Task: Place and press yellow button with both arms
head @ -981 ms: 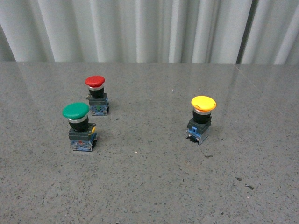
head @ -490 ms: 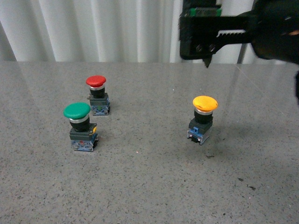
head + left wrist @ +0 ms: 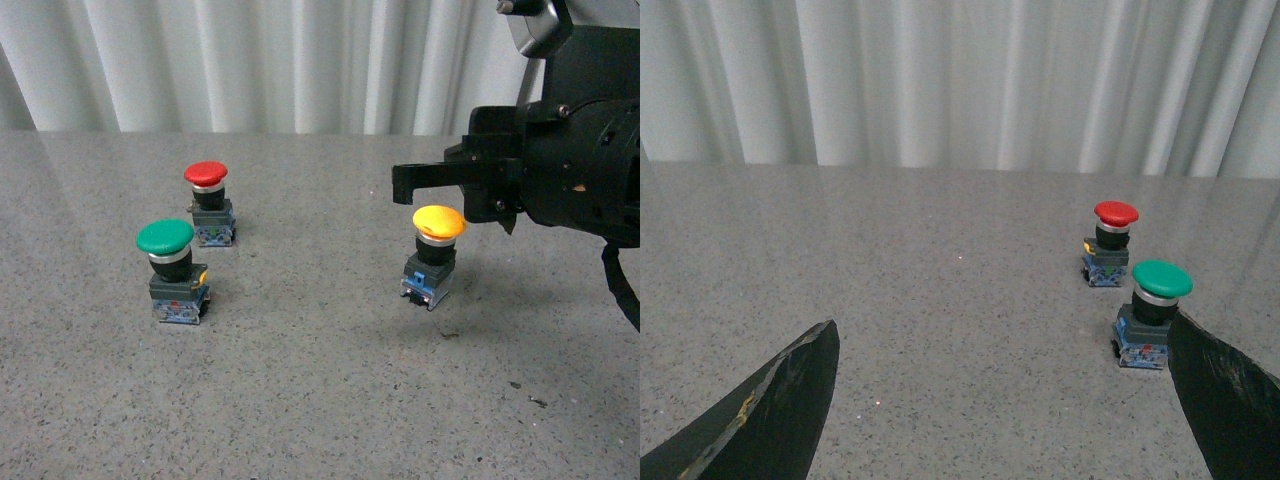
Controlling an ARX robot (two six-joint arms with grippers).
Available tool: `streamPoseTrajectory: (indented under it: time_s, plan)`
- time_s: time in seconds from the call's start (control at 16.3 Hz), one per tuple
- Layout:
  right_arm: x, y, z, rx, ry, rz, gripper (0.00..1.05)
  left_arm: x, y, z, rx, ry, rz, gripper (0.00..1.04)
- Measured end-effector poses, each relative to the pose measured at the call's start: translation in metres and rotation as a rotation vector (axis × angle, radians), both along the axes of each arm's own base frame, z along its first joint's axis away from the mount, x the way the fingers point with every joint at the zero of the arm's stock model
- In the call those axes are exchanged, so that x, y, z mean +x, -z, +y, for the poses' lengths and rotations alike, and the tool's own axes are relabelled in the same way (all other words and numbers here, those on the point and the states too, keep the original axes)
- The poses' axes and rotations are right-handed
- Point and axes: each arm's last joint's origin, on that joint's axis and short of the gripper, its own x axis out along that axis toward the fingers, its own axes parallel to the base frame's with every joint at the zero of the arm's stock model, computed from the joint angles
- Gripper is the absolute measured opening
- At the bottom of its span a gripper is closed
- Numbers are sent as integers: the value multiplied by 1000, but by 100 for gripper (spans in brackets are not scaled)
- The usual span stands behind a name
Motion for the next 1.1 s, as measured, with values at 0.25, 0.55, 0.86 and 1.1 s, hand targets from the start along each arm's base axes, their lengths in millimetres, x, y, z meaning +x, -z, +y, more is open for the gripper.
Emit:
streamPoseTrajectory:
  time_s: [0.25, 0.55, 0.86, 1.1]
  plan:
    - [-1, 3, -1, 6, -8, 12, 2, 0, 0, 0, 0, 0, 0, 98]
    - [2, 24, -2, -10, -30, 88, 2, 0, 0, 0, 0, 0, 0, 98]
    - [6, 27, -4, -18, -29, 119, 2, 0, 0, 0, 0, 0, 0, 98]
    - [9, 29, -4, -39, -30, 144, 2, 0, 0, 0, 0, 0, 0, 98]
